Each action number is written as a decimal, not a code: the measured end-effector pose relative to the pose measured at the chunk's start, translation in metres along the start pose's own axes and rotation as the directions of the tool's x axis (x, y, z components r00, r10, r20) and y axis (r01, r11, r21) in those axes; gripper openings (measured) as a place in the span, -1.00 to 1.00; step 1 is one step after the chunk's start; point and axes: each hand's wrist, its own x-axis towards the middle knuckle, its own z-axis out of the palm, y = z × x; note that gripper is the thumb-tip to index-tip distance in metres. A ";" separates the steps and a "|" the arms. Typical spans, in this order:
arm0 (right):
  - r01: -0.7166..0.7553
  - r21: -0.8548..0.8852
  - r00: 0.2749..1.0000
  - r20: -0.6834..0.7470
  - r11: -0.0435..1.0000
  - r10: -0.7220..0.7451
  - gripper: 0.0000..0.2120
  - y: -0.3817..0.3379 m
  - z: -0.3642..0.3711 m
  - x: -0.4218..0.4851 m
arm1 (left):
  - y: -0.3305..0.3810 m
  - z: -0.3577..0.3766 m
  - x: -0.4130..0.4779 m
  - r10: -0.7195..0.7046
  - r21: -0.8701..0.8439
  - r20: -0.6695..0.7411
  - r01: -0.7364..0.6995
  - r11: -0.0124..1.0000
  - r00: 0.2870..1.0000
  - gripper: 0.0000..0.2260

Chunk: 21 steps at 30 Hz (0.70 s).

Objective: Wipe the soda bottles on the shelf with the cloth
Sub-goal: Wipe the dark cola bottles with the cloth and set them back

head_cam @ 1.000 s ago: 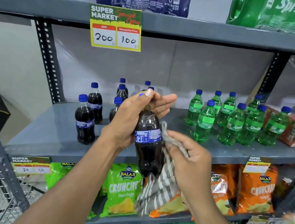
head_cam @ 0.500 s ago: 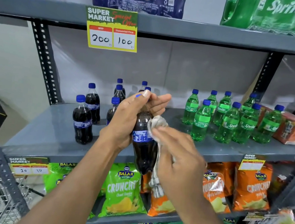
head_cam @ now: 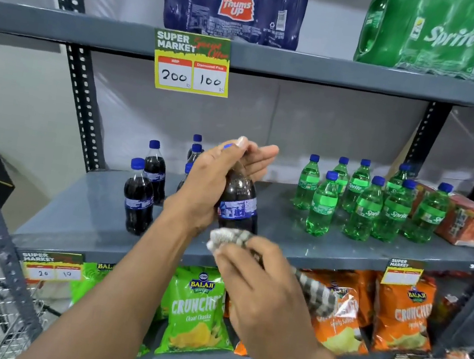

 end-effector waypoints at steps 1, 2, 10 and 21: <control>0.015 0.004 1.000 0.014 1.000 -0.015 -0.52 0.000 0.000 -0.005 | 0.001 -0.002 -0.001 0.003 0.014 -0.002 -0.003 1.000 1.000 -0.74; 0.016 0.015 1.000 0.002 1.000 -0.016 -0.51 0.001 -0.002 -0.003 | 0.001 -0.002 -0.001 0.000 0.024 -0.004 0.000 1.000 1.000 -0.73; -0.041 0.012 0.980 -0.196 0.999 0.043 -0.68 0.015 -0.006 0.036 | 0.009 0.009 0.005 0.000 0.001 0.008 0.000 1.000 1.000 -0.75; -0.032 -0.004 0.985 -0.170 0.999 0.031 -0.60 0.024 0.008 0.036 | -0.006 -0.002 0.012 -0.057 0.035 0.006 0.057 0.998 0.998 -0.71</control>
